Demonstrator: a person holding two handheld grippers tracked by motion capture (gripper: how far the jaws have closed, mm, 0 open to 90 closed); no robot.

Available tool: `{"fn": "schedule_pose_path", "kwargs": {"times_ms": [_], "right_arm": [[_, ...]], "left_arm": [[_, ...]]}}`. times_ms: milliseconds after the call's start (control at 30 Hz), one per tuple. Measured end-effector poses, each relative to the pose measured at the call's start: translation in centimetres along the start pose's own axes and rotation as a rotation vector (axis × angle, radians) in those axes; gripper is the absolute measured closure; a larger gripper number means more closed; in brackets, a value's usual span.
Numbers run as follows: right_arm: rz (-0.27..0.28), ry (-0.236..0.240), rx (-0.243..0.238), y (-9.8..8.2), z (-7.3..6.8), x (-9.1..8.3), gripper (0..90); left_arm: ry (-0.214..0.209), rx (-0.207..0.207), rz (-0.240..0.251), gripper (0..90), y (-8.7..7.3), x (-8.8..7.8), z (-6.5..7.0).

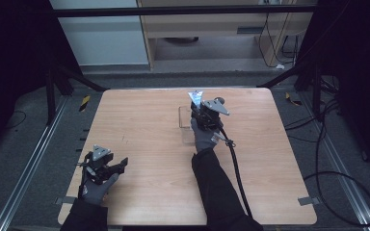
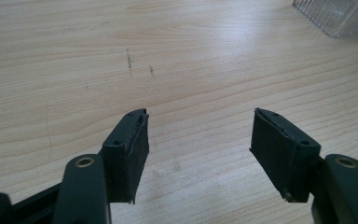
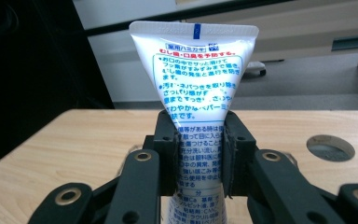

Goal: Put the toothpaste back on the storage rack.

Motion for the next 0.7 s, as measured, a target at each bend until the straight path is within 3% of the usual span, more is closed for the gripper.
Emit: {"fn": "schedule_pose_path", "kwargs": {"times_ms": [300, 433, 600, 700], "right_arm": [[-0.049, -0.024, -0.029, -1.3, 0.7, 0.1, 70.1], [-0.072, -0.032, -0.063, -1.5, 0.6, -0.1, 69.0], [-0.112, -0.034, -0.058, -2.3, 1.1, -0.4, 65.9], [-0.114, -0.032, -0.078, -2.4, 1.0, -0.7, 62.3]], "left_arm": [[0.0, 0.001, -0.001, 35.9, 0.0, 0.0, 0.0], [-0.001, 0.003, -0.002, 35.9, 0.0, 0.0, 0.0], [-0.002, 0.004, -0.003, 35.9, 0.0, 0.0, 0.1], [-0.003, 0.005, -0.006, 35.9, -0.1, 0.1, 0.1]]}}
Point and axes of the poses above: each handheld gripper's, and its own axes: x roughly forward along the jaws, y roughly out of its top, z roughly to its right, the point moved 7 cm from there along x, roughly forward along the jaws, and after that the axes turned 14 degrees about x, right-handed, at the moved point
